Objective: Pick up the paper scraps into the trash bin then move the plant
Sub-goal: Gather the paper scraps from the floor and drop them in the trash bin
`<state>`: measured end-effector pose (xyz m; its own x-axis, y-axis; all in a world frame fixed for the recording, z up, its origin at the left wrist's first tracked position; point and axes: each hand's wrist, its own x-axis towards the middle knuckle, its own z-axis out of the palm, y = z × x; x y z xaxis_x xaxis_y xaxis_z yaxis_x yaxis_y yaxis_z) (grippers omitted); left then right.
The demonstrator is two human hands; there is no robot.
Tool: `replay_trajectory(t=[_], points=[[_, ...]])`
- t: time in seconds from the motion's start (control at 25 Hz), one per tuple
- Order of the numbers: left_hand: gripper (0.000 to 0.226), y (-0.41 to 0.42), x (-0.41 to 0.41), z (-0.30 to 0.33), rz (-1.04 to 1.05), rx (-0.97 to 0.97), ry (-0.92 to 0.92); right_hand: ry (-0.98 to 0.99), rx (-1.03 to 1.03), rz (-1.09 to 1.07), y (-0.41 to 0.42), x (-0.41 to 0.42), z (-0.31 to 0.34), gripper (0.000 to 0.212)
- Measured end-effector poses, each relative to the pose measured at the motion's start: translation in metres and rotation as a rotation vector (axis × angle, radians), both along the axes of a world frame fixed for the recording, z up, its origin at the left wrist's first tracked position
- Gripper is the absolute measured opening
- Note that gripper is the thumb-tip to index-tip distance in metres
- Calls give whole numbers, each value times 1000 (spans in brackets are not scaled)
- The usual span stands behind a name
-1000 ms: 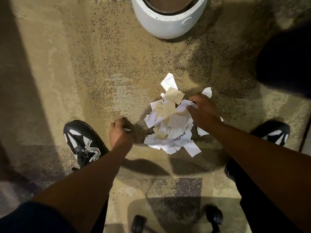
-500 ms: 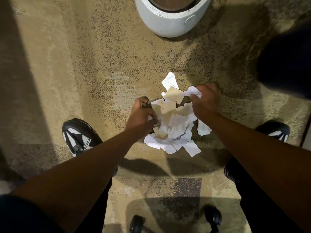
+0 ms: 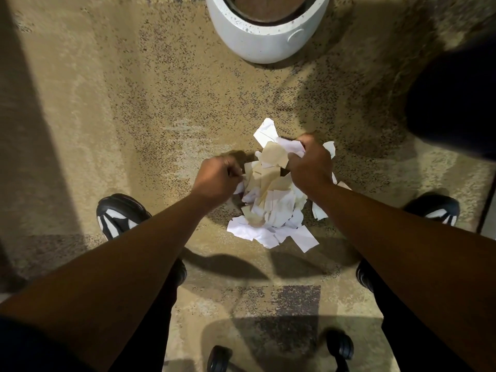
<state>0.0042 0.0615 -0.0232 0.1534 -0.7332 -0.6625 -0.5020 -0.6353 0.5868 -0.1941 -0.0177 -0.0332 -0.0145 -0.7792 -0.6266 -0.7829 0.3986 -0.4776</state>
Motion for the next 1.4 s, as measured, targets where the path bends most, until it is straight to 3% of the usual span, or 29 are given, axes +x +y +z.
replay_trajectory(t=[0.2,0.32,0.4,0.6,0.76,0.88,0.96,1.16,1.24,1.4], points=[[38,-32,-1,6,109,93,200,-36,-103,103,-14,22,-8,43],[32,-37,-12,-3,36,155,138,207,-142,392,-18,37,-14,69],[35,-32,-21,-8,-29,131,19,305,-164,504,-16,44,-19,75],[32,-23,-42,-13,-85,80,-132,324,-103,469,-15,47,-28,45],[6,-25,-43,-13,-171,132,-184,141,-25,404,-19,37,-19,22],[10,-18,-33,-15,-169,134,-230,-12,-78,240,-23,21,-8,17],[9,-11,-22,-15,-65,140,-216,-71,3,148,-23,13,-2,20],[19,20,-11,-9,517,335,-142,-93,113,199,-11,6,5,24],[23,25,-19,-11,560,392,-147,-104,201,323,-5,15,5,22],[26,22,-33,-13,531,314,-194,69,172,569,9,33,2,14]])
